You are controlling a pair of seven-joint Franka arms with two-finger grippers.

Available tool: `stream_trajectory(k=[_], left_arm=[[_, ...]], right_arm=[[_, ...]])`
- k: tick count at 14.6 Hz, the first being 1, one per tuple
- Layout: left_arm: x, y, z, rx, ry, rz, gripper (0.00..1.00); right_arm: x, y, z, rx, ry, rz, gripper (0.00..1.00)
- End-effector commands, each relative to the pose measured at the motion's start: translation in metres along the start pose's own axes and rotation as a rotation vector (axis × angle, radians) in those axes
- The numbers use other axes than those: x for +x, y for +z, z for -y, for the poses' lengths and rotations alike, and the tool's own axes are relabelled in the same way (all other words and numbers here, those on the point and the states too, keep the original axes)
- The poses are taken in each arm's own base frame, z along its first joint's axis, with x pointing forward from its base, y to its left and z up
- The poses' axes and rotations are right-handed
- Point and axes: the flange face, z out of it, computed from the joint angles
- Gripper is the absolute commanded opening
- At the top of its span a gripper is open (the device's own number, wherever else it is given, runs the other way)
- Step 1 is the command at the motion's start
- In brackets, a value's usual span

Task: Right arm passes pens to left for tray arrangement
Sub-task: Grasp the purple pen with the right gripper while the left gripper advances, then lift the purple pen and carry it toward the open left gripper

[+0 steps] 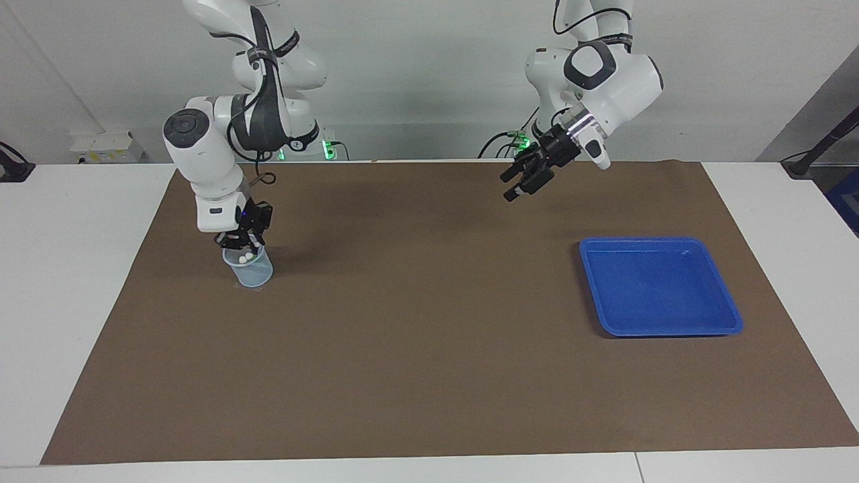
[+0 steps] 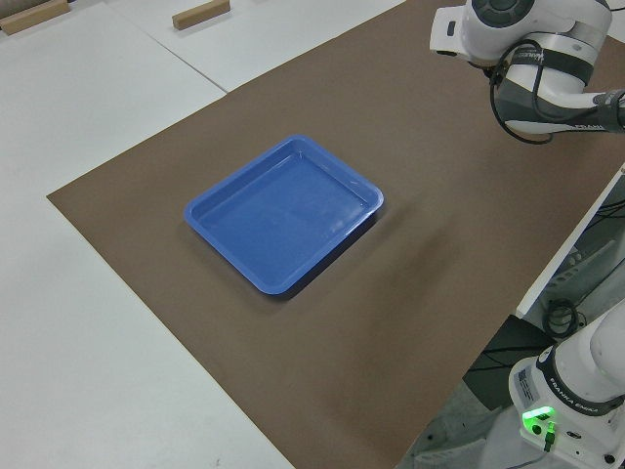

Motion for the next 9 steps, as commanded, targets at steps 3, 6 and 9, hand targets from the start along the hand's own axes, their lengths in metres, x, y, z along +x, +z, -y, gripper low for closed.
stream_trajectory(k=[3,6,9], left_arm=[[0.001,-0.003,-0.003,-0.027,-0.021,0.000,0.97],[-0.003,-0.004,-0.012,-0.032,-0.020,0.008,0.97],[-0.004,-0.006,-0.016,-0.060,-0.049,0.034,0.97]], right_arm=[[-0.002,-0.084,-0.017,-0.021,-0.074,0.047,0.00],[0.000,-0.129,-0.013,-0.014,-0.061,0.052,0.00],[0.014,-0.149,0.007,0.003,0.036,0.005,0.00]])
